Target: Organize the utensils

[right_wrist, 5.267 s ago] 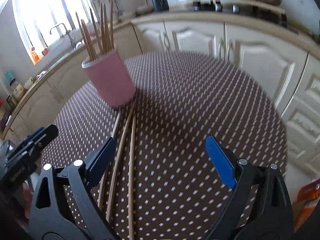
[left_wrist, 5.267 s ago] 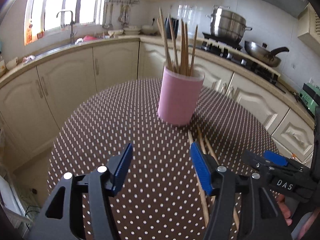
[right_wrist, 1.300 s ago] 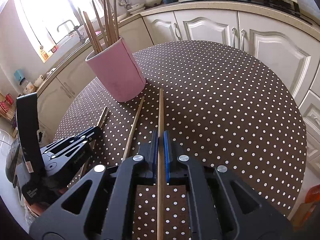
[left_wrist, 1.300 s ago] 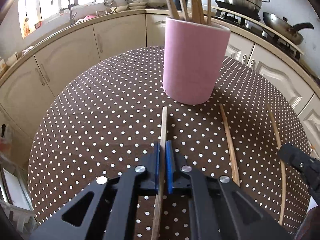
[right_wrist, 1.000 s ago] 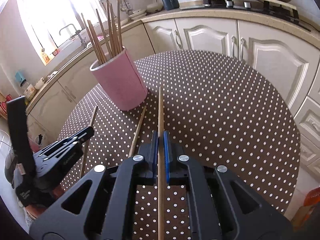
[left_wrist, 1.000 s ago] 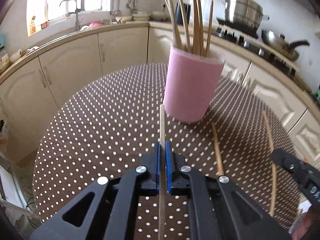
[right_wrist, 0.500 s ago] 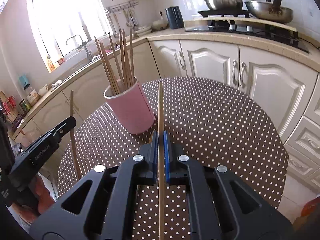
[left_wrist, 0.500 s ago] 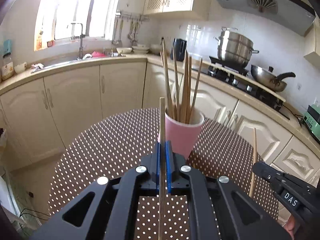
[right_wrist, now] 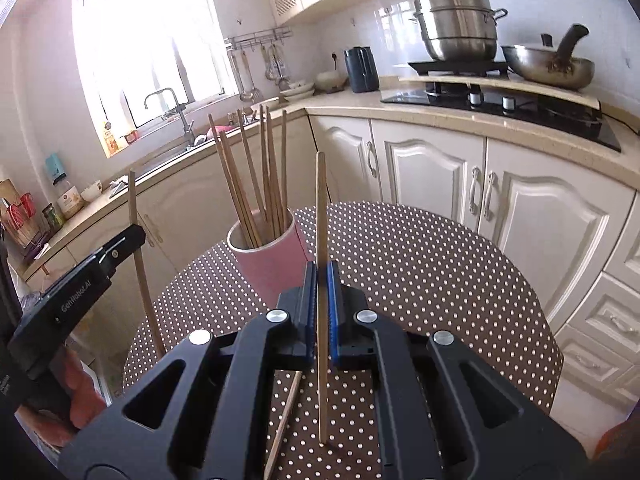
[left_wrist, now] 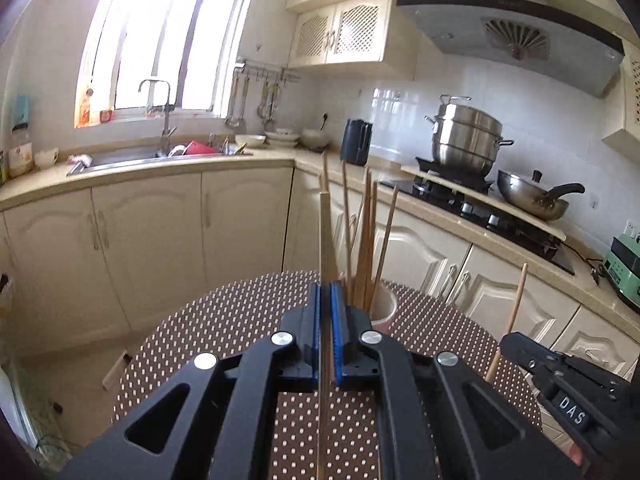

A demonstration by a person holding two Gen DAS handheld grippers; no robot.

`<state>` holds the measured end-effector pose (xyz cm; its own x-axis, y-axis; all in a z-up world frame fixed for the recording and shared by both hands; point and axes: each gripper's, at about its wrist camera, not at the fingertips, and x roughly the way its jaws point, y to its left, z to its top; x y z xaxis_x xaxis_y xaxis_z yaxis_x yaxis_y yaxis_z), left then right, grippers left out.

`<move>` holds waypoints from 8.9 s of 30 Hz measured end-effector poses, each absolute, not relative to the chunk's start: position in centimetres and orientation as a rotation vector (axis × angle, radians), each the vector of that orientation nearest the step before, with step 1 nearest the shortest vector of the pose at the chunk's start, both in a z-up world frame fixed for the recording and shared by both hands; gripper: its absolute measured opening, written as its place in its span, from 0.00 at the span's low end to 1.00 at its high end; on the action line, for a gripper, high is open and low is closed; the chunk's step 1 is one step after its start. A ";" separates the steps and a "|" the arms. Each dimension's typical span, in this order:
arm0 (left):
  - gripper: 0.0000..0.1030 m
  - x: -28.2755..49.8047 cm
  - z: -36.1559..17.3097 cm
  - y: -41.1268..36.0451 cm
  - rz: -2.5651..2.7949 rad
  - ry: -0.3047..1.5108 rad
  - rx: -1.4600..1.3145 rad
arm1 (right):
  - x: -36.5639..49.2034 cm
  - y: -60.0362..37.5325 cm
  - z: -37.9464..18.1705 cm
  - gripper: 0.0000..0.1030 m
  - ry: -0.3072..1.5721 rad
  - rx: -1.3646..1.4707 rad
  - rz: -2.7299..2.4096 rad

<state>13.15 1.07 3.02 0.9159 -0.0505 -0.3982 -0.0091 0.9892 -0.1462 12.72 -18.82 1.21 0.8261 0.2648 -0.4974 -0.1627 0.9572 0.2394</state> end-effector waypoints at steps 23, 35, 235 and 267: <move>0.06 16.0 7.8 -0.2 0.023 0.323 -0.107 | 18.3 -21.1 4.4 0.02 0.569 0.217 0.180; 0.06 18.6 4.5 2.3 0.015 0.492 -0.110 | 27.7 -21.6 -5.1 0.59 0.926 0.216 0.051; 0.15 27.4 -4.1 2.3 -0.148 0.764 -0.264 | 22.3 -16.5 9.0 0.05 0.199 0.266 0.200; 0.15 27.0 -4.3 2.9 -0.154 0.755 -0.254 | 24.2 -15.1 0.6 0.56 0.375 0.187 0.347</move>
